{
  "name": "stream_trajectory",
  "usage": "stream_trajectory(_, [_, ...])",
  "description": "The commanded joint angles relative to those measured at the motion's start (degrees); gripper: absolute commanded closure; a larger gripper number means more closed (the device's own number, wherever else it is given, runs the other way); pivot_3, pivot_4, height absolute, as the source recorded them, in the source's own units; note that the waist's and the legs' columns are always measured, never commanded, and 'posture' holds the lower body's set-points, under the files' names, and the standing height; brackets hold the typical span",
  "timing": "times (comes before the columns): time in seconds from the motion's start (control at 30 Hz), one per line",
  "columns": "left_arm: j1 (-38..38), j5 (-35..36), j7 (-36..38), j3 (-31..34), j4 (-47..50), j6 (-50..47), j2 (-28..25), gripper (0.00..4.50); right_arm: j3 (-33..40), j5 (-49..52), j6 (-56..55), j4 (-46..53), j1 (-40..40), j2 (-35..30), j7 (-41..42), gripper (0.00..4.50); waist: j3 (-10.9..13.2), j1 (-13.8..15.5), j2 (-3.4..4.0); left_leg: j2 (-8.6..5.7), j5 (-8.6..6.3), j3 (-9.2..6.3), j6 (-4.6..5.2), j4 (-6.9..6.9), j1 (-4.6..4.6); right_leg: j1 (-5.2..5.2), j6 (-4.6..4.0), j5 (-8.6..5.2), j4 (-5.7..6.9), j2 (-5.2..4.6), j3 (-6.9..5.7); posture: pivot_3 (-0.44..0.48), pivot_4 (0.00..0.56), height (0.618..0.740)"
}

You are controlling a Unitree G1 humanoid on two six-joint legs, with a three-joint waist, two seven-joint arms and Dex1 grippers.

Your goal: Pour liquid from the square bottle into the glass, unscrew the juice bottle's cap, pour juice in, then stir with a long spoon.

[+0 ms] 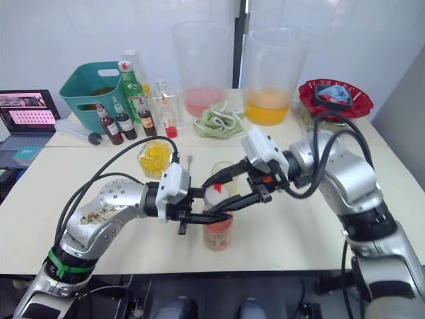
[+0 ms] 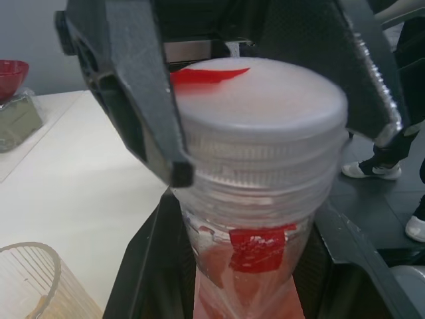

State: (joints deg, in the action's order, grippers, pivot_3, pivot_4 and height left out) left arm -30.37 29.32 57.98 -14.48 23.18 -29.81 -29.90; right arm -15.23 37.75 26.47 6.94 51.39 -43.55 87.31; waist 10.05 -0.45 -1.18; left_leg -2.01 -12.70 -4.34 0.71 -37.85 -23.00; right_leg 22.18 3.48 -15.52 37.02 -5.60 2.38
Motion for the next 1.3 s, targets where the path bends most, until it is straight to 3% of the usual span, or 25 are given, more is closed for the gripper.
stream_trajectory(0.03, [1.3, -0.1, -0.8, -0.9, -0.5, -3.0, -0.5, 3.10, -1.8, -0.8, 0.2, -2.2, 2.8, 0.4, 5.0, 2.81, 0.0, 0.0, 0.00, -0.01, 0.00, -0.01, 0.00, 0.00, -0.01, 0.01, 0.00, 0.00, 0.00, -0.02, 0.00, 0.000, 0.150, 0.740])
stream_trajectory(0.13, [1.0, 0.0, -0.8, -0.9, -0.6, -3.2, -0.5, 3.10, -2.0, 1.2, 2.2, -3.6, 4.5, 0.5, 5.2, 2.81, 0.0, 0.0, 0.00, -0.01, 0.00, -0.01, 0.00, 0.00, -0.05, 0.08, -0.01, 0.01, 0.03, -0.04, 0.01, 0.000, 0.150, 0.740])
stream_trajectory(0.2, [0.8, 0.0, -0.6, -0.9, -0.7, -3.4, -0.4, 3.10, -2.5, 2.3, 2.9, -3.4, 4.9, -1.3, 5.2, 1.81, 0.0, 0.0, 0.00, -0.01, 0.00, -0.01, -0.01, 0.00, -0.06, 0.08, -0.01, 0.01, 0.04, -0.04, 0.00, 0.000, 0.150, 0.740])
stream_trajectory(0.27, [0.5, 0.1, -0.3, -1.1, -0.9, -3.5, -0.3, 3.10, -0.6, 3.6, 5.1, -2.4, 4.5, -3.1, 5.2, 1.11, 0.0, 0.1, 0.01, -0.03, 0.00, -0.01, -0.01, 0.00, -0.09, 0.10, -0.01, 0.01, 0.03, -0.06, 0.00, 0.000, 0.150, 0.740])
stream_trajectory(0.4, [0.6, 0.7, 0.3, -1.4, -0.8, -3.5, 0.0, 3.10, 5.7, 7.9, 12.6, 2.9, -0.3, -8.2, 2.2, 0.05, 0.0, 0.5, 0.00, -0.04, -0.01, -0.03, -0.01, 0.00, -0.20, 0.17, -0.01, 0.01, 0.02, -0.09, -0.02, 0.000, 0.150, 0.740])
stream_trajectory(0.57, [0.6, 0.7, 0.5, -1.7, -1.1, -3.2, 0.3, 3.10, 17.6, 12.9, 17.3, 13.7, -11.9, -9.4, -11.2, 0.05, 0.0, 0.8, 0.01, -0.03, -0.02, -0.02, 0.01, 0.02, -0.20, 0.18, -0.01, 0.01, 0.00, -0.09, 0.00, 0.000, 0.150, 0.740])
stream_trajectory(0.8, [0.3, 0.7, 1.5, -2.3, -2.9, -2.2, 1.6, 3.10, 27.7, 15.5, 18.8, 32.4, -28.7, -0.7, -38.2, 0.05, 0.0, 1.1, 0.00, -0.05, -0.02, 0.00, 0.01, 0.00, -0.20, 0.14, 0.00, 0.00, 0.02, -0.10, 0.04, 0.000, 0.150, 0.740])
stream_trajectory(1.0, [-0.5, 0.2, 2.9, -2.9, -4.7, -1.2, 2.5, 3.10, 26.1, 16.6, 21.6, 42.1, -33.5, 4.1, -56.3, 0.05, 0.0, 1.1, 0.00, -0.05, -0.02, 0.00, 0.01, 0.00, -0.17, 0.12, 0.00, 0.00, 0.01, -0.09, 0.03, 0.000, 0.150, 0.740])
stream_trajectory(1.2, [-1.0, -0.7, 3.5, -3.1, -6.0, -0.5, 3.5, 3.10, 23.9, 17.5, 22.1, 43.7, -33.9, 5.6, -63.2, 0.05, 0.0, 1.2, 0.00, -0.08, -0.01, -0.02, 0.00, 0.00, -0.16, 0.07, 0.01, -0.01, -0.02, -0.10, 0.01, 0.000, 0.150, 0.740])
stream_trajectory(1.3, [-1.1, -1.4, 3.6, -2.8, -6.5, 0.1, 3.5, 3.10, 22.7, 16.8, 21.5, 43.7, -34.9, 4.9, -63.1, 0.79, 0.0, 1.2, 0.00, -0.08, -0.01, -0.02, 0.00, 0.00, -0.15, 0.06, 0.01, -0.01, -0.02, -0.10, 0.01, 0.000, 0.150, 0.740])
